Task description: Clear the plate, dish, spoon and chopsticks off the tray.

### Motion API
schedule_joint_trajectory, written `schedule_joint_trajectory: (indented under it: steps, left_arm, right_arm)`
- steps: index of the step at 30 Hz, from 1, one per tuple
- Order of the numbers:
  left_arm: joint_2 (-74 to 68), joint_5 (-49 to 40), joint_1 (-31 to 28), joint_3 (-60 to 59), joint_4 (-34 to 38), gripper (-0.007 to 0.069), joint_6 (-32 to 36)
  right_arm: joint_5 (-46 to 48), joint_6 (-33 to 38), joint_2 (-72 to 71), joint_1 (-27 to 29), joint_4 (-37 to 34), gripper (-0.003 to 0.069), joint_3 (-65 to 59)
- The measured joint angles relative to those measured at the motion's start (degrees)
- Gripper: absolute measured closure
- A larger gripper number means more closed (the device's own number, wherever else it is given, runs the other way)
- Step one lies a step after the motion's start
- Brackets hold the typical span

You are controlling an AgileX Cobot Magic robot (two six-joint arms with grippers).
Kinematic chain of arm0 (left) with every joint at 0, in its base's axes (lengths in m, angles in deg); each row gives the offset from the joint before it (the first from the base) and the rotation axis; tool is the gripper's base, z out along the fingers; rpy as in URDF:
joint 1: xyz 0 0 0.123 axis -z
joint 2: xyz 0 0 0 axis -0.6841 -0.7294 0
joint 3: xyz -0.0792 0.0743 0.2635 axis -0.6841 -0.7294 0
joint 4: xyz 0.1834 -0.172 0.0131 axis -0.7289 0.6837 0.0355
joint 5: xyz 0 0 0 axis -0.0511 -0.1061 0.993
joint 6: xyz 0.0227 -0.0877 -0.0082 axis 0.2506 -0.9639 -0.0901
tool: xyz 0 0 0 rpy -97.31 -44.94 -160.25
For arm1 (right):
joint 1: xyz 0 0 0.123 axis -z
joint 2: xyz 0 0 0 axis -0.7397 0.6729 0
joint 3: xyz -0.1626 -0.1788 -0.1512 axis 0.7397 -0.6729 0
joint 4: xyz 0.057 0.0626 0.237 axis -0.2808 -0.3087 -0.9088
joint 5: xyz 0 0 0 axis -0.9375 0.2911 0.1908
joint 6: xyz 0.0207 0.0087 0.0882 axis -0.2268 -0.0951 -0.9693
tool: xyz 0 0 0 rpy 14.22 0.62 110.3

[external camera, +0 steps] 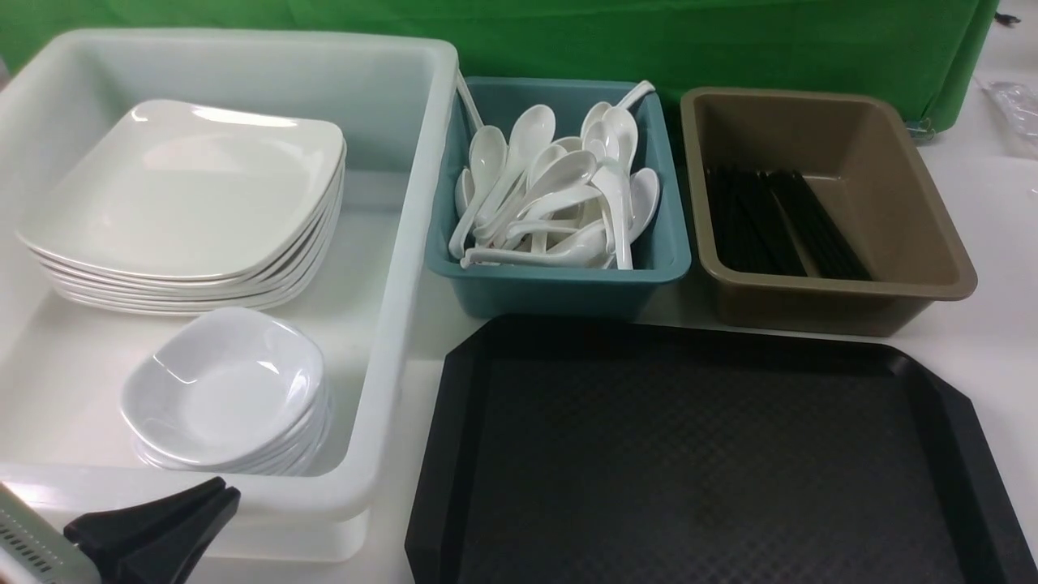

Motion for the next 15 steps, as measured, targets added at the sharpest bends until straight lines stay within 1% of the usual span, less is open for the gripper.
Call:
schedule_joint_trajectory:
  steps: [14, 15]
  left_arm:
    - [0.83, 1.27, -0.17, 0.0, -0.87, 0.0607, 0.76]
    - [2.88, 1.78, -2.25, 0.0, -0.62, 0.0607, 0.09]
  right_arm:
    - [-0.02, 0.0, 0.0, 0.0, 0.0, 0.0592, 0.0]
    - [-0.06, 0.0, 0.0, 0.0, 0.0, 0.0583, 0.0]
